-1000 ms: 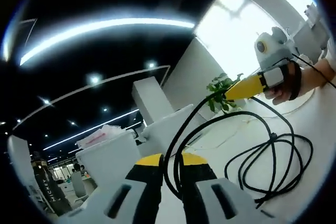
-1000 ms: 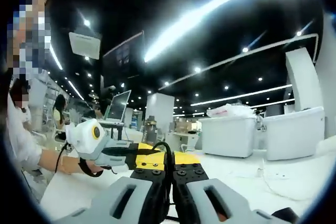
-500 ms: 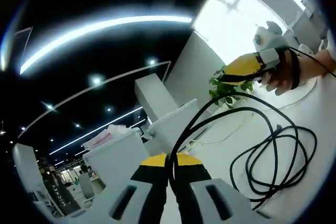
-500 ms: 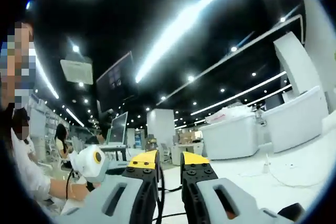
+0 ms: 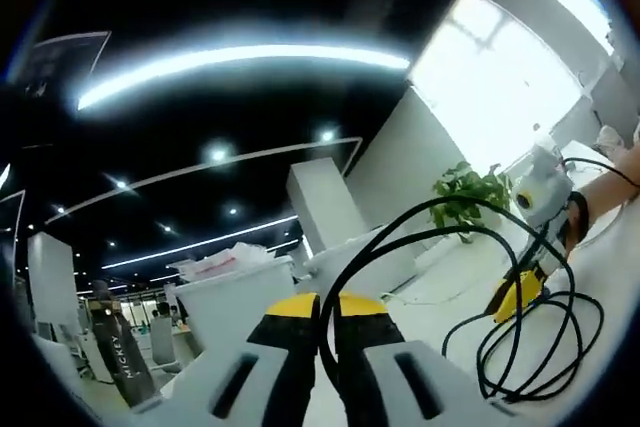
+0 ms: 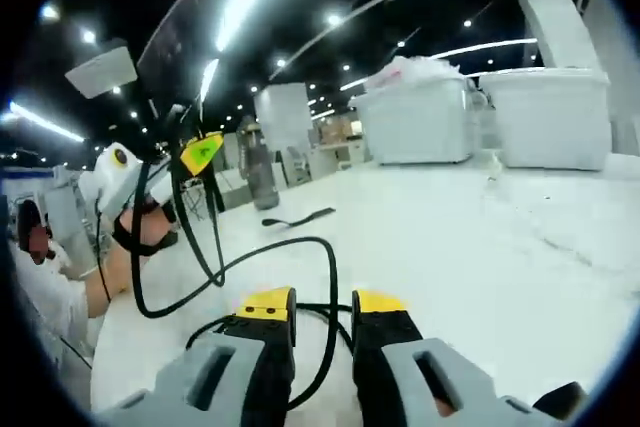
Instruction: Coil the Type-C to USB data cable on the desktop and secure it with Velcro straps.
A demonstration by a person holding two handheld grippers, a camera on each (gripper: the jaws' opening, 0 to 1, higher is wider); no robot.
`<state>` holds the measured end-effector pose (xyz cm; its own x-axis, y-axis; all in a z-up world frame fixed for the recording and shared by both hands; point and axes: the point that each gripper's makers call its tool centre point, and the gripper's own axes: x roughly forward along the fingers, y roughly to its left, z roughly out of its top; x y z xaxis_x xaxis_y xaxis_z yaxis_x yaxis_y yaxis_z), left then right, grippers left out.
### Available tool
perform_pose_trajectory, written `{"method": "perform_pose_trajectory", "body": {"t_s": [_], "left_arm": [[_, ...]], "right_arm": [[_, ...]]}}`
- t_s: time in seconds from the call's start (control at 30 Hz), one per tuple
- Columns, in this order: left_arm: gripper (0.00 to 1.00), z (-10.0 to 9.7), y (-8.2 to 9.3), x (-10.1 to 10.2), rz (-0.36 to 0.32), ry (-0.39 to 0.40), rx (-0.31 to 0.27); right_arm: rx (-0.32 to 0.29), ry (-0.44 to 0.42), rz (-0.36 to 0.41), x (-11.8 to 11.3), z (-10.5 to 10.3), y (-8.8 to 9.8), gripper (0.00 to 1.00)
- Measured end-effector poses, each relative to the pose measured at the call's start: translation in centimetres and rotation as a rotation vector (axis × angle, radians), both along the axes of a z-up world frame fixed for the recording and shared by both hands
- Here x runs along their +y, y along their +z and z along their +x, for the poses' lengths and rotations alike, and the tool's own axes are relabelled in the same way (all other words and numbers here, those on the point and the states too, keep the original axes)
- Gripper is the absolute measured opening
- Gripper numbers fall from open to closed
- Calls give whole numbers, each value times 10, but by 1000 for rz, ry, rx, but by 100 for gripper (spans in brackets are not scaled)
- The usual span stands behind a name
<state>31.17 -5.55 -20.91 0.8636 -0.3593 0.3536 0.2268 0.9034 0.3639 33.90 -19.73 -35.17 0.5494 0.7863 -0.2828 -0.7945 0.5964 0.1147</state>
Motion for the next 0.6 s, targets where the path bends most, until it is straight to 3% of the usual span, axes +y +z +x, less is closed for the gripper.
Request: {"method": "perform_pose_trajectory", "body": {"t_s": [0.07, 0.17, 0.23, 0.3, 0.37, 0.47, 0.6], "left_arm": [[6, -1, 0, -1, -30, -23, 13], [6, 0, -1, -4, -52, -56, 30], [6, 0, -3, -7, -61, -74, 39], [6, -2, -5, -14, -77, -112, 52], [6, -3, -6, -20, -97, -153, 63], [6, -6, -6, -26, -128, -202, 72], [5, -10, -5, -34, -113, -232, 62]], "right_arm": [[-18, -43, -59, -3, 4, -7, 3], [-55, -69, -27, -3, 11, 3, 2], [-118, -102, 15, -7, 16, 22, 2], [-229, -169, 58, -17, 22, 47, 2], [-306, -205, 94, -37, 23, 72, 2], [-395, -269, 121, -51, 25, 93, 2], [-496, -270, 144, -51, 17, 112, 2]]}}
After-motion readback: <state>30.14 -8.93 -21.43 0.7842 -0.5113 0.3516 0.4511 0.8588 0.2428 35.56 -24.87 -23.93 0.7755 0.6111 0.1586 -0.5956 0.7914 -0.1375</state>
